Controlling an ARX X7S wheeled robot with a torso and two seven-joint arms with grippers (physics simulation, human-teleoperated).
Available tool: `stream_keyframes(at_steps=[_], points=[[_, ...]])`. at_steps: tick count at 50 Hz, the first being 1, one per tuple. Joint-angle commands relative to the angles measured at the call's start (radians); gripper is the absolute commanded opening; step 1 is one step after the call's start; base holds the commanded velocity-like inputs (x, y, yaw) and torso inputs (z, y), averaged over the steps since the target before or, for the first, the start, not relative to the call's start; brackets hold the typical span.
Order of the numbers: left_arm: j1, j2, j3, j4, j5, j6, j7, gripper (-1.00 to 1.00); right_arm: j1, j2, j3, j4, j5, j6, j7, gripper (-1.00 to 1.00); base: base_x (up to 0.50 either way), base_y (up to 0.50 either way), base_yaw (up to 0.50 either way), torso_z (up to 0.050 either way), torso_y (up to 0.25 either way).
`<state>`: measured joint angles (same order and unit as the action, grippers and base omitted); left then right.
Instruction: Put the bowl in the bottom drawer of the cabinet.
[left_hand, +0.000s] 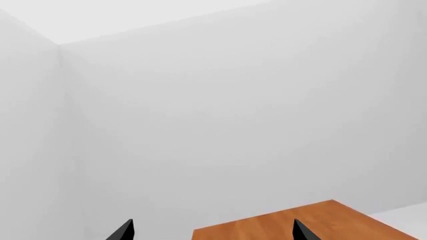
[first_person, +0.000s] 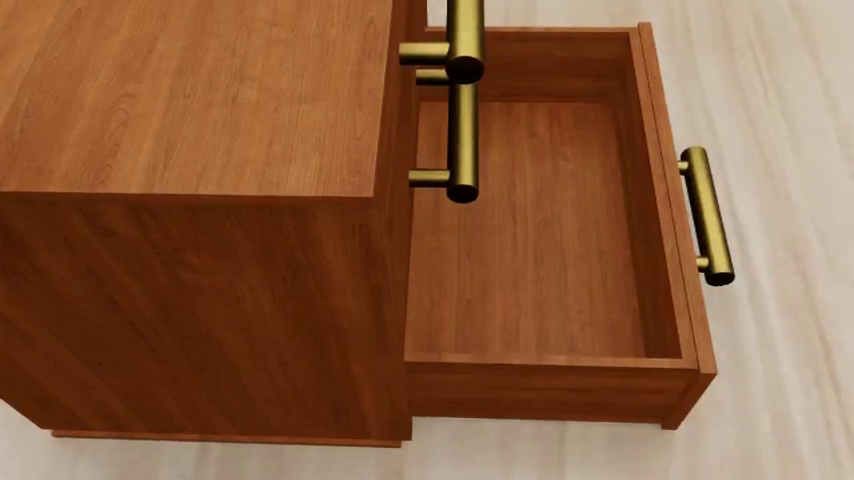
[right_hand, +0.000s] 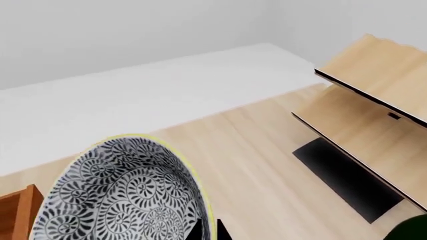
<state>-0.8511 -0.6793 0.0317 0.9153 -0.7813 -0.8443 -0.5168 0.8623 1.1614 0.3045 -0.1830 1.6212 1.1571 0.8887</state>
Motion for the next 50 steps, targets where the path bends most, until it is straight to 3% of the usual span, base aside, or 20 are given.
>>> stream_keyframes(at_steps=[1,17,50], points=[[-0.001,-0.003,0.001,0.0,-0.005,0.003,-0.004,1.0,0.111,-0.002,-0.095,0.015,-0.009,-0.007,0.002,-1.0,0.0,0.0,0.0,0.0,0.0],[0.016,-0.013,0.006,-0.006,0.005,0.019,-0.001,1.0,0.277,-0.138,-0.292,0.074,-0.12,-0.015,-0.042,-1.0,0.0,0.0,0.0,0.0,0.0],[0.016,-0.026,0.006,-0.006,-0.008,0.025,-0.012,1.0,0.383,-0.278,-0.464,0.148,-0.259,-0.037,-0.151,-1.0,0.0,0.0,0.0,0.0,0.001]])
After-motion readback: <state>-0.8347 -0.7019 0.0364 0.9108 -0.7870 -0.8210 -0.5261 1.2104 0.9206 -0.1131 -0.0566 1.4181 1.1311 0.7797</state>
